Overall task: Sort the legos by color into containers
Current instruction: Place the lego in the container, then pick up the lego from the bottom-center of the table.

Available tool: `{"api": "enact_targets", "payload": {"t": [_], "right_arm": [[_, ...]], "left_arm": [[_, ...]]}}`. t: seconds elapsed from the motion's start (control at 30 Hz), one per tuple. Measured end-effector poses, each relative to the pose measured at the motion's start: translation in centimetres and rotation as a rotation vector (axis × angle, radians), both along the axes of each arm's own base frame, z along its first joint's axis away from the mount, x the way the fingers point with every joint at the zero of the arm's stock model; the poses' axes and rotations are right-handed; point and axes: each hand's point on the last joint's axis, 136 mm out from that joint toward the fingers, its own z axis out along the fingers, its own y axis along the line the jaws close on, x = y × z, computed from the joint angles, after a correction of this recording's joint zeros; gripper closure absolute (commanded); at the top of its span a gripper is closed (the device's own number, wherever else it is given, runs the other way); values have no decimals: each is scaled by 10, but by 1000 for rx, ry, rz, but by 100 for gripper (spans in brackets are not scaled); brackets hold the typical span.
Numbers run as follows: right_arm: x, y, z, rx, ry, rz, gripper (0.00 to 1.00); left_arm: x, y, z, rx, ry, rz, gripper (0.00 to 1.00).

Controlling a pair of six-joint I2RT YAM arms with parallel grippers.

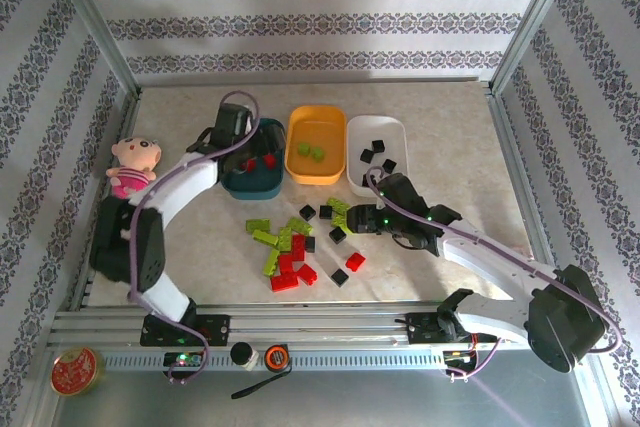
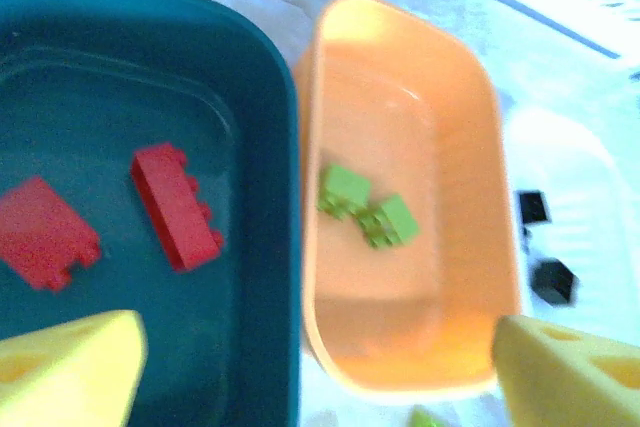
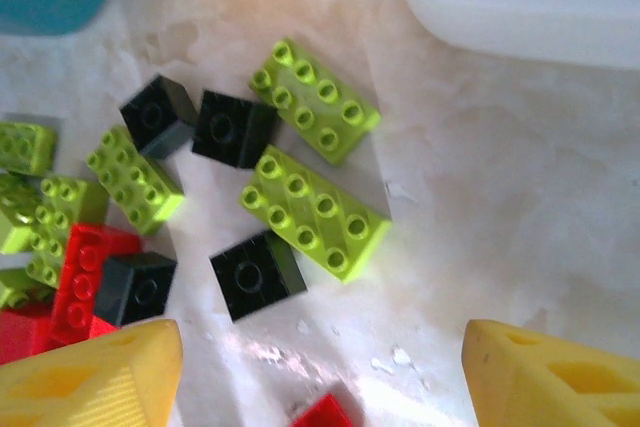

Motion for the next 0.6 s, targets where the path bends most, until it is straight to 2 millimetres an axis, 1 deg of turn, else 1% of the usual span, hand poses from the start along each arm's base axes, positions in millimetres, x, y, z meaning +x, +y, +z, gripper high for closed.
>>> {"api": "enact_targets", "payload": {"t": [0.07, 0.2, 0.3, 0.43, 0.6], "right_arm": [[-8, -1, -5, -20, 30, 15, 25], [-30, 3, -21, -68, 106, 74, 25], [-46, 6, -34, -115, 169, 122, 23], [-62, 16, -43, -163, 212, 201, 22], [-69, 29, -50, -198, 240, 248, 21]], "left_arm": [[-25, -3, 2, -35, -11, -24, 0], [-72, -7, -6, -84, -8, -68, 0], [-98, -5, -16, -113, 3, -82, 0], [-117, -1, -27, -130, 19, -81, 0], [-128, 3, -41, -138, 49, -68, 0]]}}
